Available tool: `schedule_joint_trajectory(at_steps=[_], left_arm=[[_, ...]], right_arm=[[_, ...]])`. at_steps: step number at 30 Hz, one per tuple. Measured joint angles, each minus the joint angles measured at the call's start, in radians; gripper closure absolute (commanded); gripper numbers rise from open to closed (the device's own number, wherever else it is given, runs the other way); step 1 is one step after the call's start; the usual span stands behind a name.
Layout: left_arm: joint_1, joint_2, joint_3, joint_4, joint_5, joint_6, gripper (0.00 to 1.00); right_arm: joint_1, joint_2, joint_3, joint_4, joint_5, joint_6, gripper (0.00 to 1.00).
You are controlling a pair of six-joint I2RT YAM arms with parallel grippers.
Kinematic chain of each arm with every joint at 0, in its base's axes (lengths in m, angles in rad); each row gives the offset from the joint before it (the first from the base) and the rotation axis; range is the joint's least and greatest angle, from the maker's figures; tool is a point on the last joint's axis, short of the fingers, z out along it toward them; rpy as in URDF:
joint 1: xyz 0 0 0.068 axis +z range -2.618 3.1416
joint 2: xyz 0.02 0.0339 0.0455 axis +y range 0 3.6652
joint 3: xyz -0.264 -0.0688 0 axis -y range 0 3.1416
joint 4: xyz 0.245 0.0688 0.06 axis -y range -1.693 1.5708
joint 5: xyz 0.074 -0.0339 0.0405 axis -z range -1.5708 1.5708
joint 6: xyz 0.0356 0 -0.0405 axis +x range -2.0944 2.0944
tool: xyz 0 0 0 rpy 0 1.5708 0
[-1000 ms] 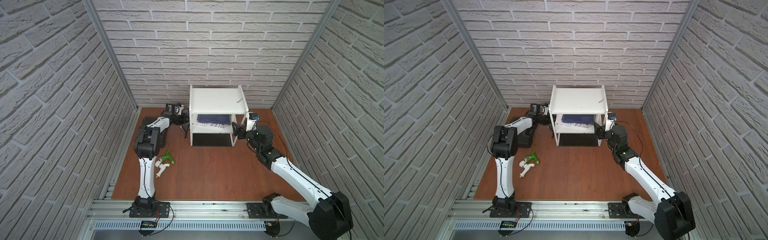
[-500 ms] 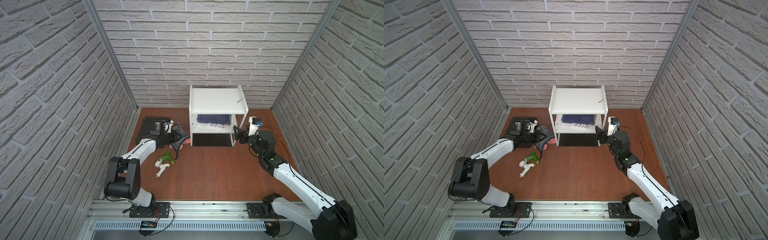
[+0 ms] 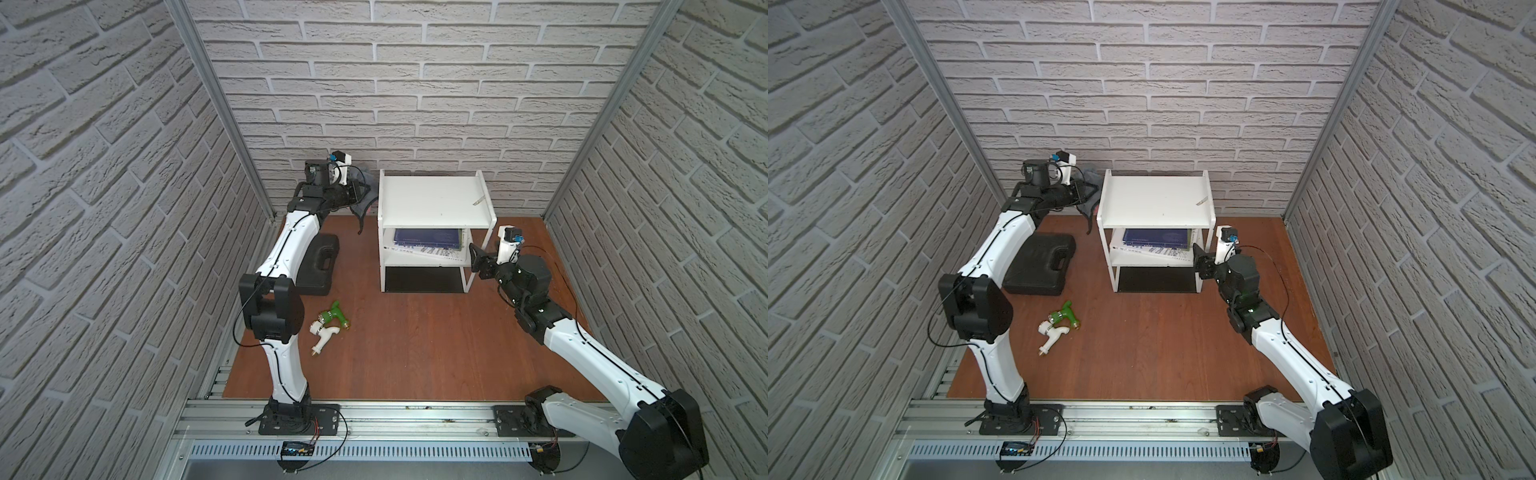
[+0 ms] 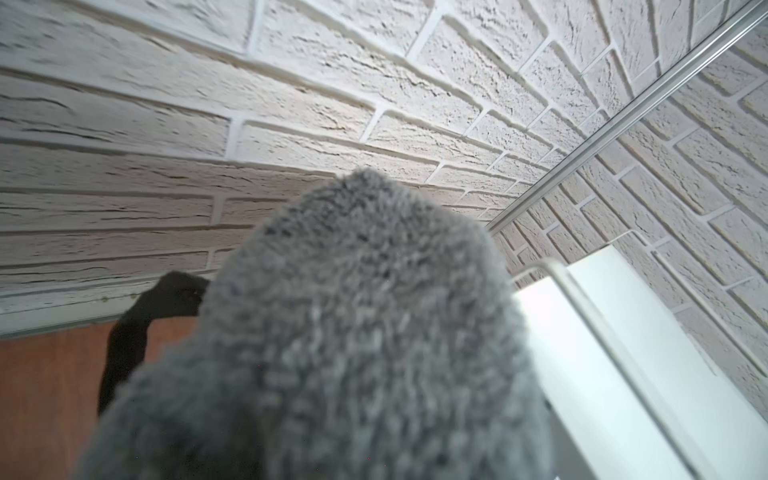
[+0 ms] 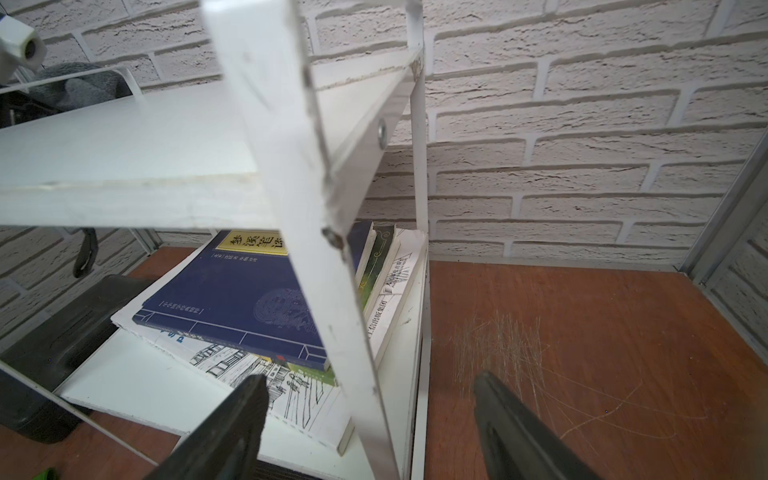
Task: Wipe the bookshelf clean with a cloth
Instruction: Wipe the dust from the shelf.
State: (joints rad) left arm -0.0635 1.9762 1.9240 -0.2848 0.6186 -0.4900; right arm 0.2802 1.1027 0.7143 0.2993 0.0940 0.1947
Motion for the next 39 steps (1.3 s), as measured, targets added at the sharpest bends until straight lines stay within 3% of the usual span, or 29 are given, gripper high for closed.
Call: schedule_joint_trajectory(at_steps=[8, 15, 19, 23, 28, 30, 33, 35, 39], left_arm=[[-0.043, -0.002, -0.291, 0.052, 0.024, -0.018, 1.0], [-0.051, -0.262, -0.631, 0.127, 0.028, -0.029, 1.0], [-0.078, -0.348, -0.748, 0.165, 0.029, -0.028, 1.0], [-0.068, -0.375, -0.759, 0.129, -0.047, -0.008, 1.0], [-0.036, -0.301, -0.583, 0.066, -0.078, 0.018, 1.0], [-0.037, -0.324, -0.597, 0.088, -0.103, 0.023, 1.0], [-0.055, -0.467, -0.757, 0.098, -0.156, 0.019, 1.0], [-0.077, -0.615, -0.871, 0.017, -0.255, 0.02, 1.0], [-0.209, -0.866, -0.916, -0.14, -0.484, 0.045, 1.0]], right_arm=[[0.0, 0.011, 0.0, -0.005, -0.013, 0.011, 0.19], [-0.002, 0.011, 0.0, -0.016, -0.011, 0.016, 0.19], [-0.002, 0.011, 0.0, -0.033, -0.005, 0.016, 0.19], [-0.002, 0.012, 0.0, -0.053, 0.0, 0.016, 0.19], [-0.002, 0.027, 0.019, -0.065, -0.001, 0.027, 0.19], [-0.002, 0.029, 0.024, -0.067, -0.003, 0.034, 0.19], [-0.002, 0.027, 0.024, -0.066, -0.004, 0.035, 0.19], [-0.002, 0.022, 0.022, -0.064, -0.006, 0.035, 0.19], [-0.004, -0.004, 0.021, -0.061, -0.013, 0.034, 0.19]])
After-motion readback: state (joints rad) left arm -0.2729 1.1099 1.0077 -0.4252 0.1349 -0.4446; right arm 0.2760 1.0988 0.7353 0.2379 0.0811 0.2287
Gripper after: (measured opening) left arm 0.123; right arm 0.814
